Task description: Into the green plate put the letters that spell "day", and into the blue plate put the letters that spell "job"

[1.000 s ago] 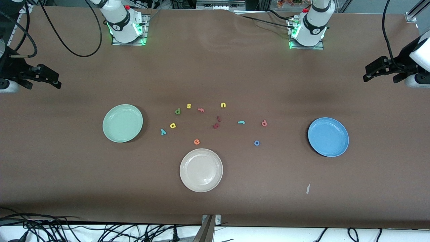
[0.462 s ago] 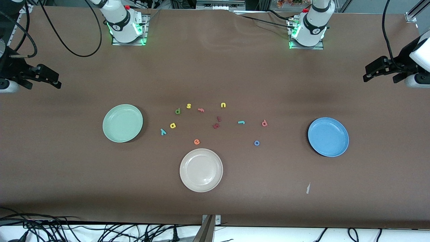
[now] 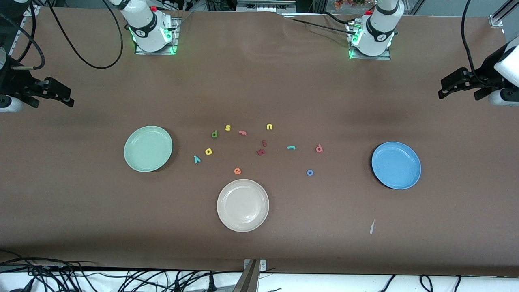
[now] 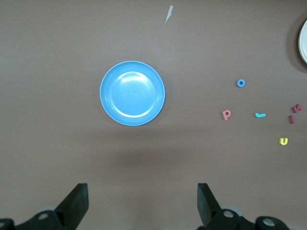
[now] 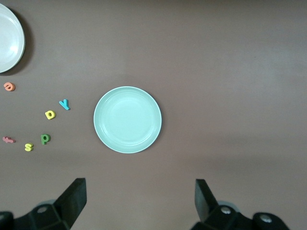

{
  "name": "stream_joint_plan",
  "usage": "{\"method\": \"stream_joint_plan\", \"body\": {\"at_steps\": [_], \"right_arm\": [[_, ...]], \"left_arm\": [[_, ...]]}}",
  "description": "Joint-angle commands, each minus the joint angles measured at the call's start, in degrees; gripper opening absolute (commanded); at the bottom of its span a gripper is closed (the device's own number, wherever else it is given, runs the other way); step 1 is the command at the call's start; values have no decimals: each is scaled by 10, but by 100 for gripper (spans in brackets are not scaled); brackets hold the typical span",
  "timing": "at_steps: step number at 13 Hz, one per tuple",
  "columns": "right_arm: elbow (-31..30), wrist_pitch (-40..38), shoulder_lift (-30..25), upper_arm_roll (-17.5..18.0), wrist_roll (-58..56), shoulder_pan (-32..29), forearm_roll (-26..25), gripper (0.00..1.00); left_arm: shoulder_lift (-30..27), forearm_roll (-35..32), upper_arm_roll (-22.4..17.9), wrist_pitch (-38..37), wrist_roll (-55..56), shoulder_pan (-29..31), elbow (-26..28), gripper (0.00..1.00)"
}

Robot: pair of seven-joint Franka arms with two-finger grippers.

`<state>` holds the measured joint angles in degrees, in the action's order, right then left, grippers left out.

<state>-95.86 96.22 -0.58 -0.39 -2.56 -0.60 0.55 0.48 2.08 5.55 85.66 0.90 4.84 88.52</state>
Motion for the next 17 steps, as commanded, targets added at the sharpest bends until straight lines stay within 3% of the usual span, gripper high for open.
{"method": "stream_joint_plan", "body": {"at_steps": [1,17], "right_arm": [[1,-2,-1,0,1,-2,0,100],[2,-1,7,5,3,2,2,100]], "left_arm": [[5,-8,0,-10,-10,-3,-13,100],[13,-7,-1,-8,-12,-1,-14,100]]}}
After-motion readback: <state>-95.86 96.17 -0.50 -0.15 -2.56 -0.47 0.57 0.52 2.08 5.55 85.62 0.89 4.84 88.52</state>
